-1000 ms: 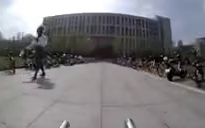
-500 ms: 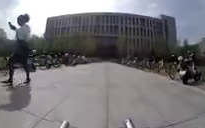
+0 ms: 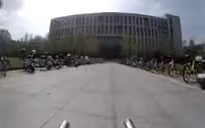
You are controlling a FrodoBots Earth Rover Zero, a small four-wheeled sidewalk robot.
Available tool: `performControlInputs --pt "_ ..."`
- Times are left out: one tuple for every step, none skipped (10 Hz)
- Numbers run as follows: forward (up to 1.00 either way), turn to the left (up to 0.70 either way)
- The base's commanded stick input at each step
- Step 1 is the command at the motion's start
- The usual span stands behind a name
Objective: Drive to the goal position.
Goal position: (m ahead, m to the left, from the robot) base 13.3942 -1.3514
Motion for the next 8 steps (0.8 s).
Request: performControlInputs --pt "1.00 -0.06" --pt "1.00 -0.28" --pt "1.00 -0.40" --pt "1.00 -0.40" --pt "1.00 -0.40" --pt "1.00 -0.40" --pt "1.00 -0.23" --pt "1.00 0.00"
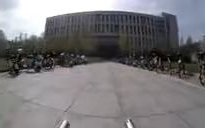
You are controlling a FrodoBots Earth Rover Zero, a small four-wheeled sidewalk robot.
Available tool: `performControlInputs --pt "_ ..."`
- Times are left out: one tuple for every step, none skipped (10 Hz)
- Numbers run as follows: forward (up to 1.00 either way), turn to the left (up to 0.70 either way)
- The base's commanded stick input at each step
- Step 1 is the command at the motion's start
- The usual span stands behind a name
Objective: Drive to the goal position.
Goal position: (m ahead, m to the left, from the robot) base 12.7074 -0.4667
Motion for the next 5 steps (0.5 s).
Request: performControlInputs --pt "1.00 0.00" --pt "1.00 0.00" --pt "1.00 0.00" --pt "1.00 0.00" --pt "1.00 0.00"
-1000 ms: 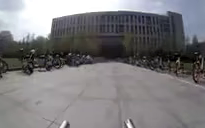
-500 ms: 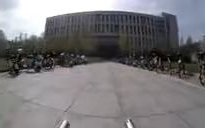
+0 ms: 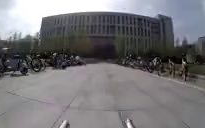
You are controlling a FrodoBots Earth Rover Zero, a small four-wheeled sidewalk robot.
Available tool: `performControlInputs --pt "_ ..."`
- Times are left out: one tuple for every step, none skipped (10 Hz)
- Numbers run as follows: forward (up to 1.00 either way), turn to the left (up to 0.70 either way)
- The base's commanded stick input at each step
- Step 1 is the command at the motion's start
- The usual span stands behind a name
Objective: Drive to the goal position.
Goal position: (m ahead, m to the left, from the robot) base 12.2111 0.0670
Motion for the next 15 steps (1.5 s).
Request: performControlInputs --pt "1.00 -0.28" --pt "1.00 -0.37" --pt "1.00 -0.25" --pt "1.00 -0.06" --pt "1.00 -0.16" --pt "1.00 -0.35" --pt "1.00 -0.16" --pt "1.00 -0.22" --pt "1.00 -0.29" --pt "1.00 -0.35" --pt "1.00 -0.03" --pt "1.00 -0.25" --pt "1.00 -0.33" --pt "1.00 -0.13" --pt "1.00 -0.15"
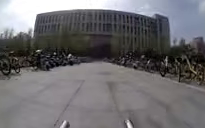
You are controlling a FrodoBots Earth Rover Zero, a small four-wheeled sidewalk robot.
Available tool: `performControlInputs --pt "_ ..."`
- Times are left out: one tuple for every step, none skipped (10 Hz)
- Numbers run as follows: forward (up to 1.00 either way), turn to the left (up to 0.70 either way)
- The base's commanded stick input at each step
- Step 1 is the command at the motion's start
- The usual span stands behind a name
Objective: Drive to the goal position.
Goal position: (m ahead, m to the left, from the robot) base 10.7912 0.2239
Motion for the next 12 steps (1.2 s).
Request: performControlInputs --pt "1.00 -0.28" --pt "1.00 -0.02" --pt "1.00 -0.04" --pt "1.00 -0.08" --pt "1.00 -0.09" --pt "1.00 -0.06" --pt "1.00 -0.29" --pt "1.00 -0.31" --pt "1.00 -0.13" --pt "1.00 -0.30" --pt "1.00 -0.38" --pt "1.00 -0.11"
